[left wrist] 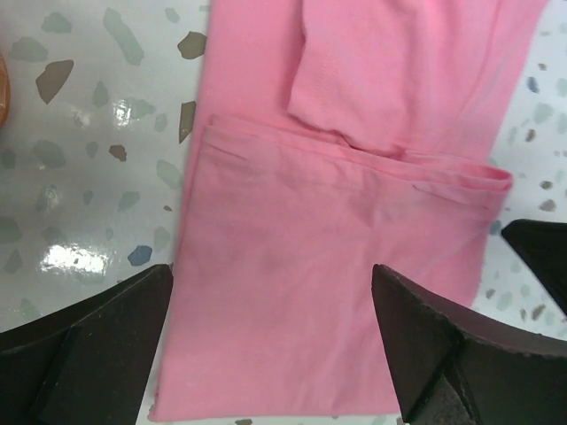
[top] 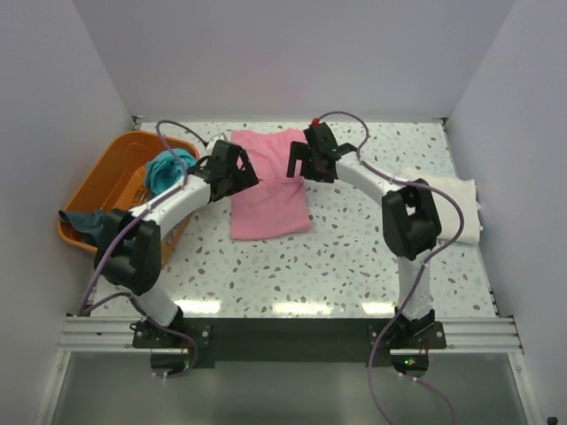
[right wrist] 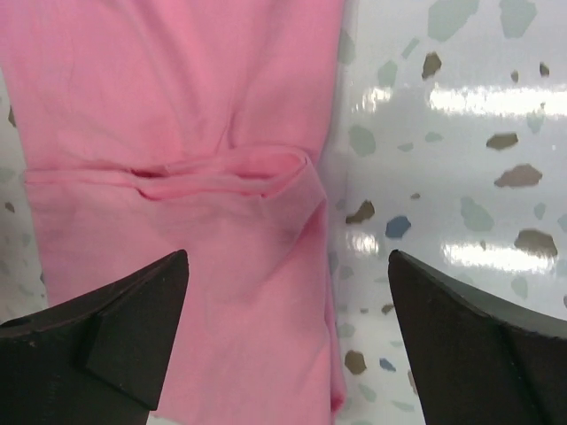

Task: Fold and stack the t-shirts
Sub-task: Fold the tshirt

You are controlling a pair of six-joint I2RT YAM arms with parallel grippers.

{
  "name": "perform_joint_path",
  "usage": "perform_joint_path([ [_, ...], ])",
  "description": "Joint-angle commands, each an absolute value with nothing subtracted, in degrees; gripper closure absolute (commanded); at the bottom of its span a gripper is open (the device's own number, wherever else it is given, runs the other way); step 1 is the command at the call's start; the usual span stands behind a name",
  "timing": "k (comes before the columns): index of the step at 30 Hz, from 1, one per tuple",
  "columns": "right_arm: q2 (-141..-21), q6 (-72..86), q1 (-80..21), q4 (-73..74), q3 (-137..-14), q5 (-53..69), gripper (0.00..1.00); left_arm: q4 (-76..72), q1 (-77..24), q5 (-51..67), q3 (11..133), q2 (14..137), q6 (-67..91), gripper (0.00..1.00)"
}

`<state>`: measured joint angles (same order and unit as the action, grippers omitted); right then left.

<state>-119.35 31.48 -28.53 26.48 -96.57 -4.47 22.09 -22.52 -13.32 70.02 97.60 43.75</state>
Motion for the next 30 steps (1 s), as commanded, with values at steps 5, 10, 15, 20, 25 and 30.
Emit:
perform_joint_path([
  [5, -102.23, 32.86, -28.92, 21.90, -77.63, 7.46, 0.01, 21.09, -22.67, -8.26, 58.20, 82.89, 42.71, 0.00],
  [10, -95.54, 39.09, -28.83, 17.93, -63.29, 7.47, 0.01, 19.60, -22.76, -5.89, 47.05, 76.39, 44.47, 0.00],
  [15, -98.25, 43.76, -28.92, 14.95, -60.38, 12.03, 0.06, 15.40, -22.76, -1.42, 41.67, 76.29, 45.52, 0.00],
  [20, -101.42, 47.46, -28.83, 10.04, -58.80, 15.38, 0.13, 12.83, -22.68, -0.35, 38.76, 78.48, 46.67, 0.05],
  [25, -102.22, 48.95, -28.83, 8.09, -56.34, 14.77, 0.24, 10.72, -22.68, -0.44, 37.44, 80.33, 46.93, 0.18],
  [30, -103.97, 49.57, -28.83, 7.30, -55.46, 14.68, 0.37, 9.15, -22.68, -0.79, 37.53, 82.35, 46.06, 0.32],
])
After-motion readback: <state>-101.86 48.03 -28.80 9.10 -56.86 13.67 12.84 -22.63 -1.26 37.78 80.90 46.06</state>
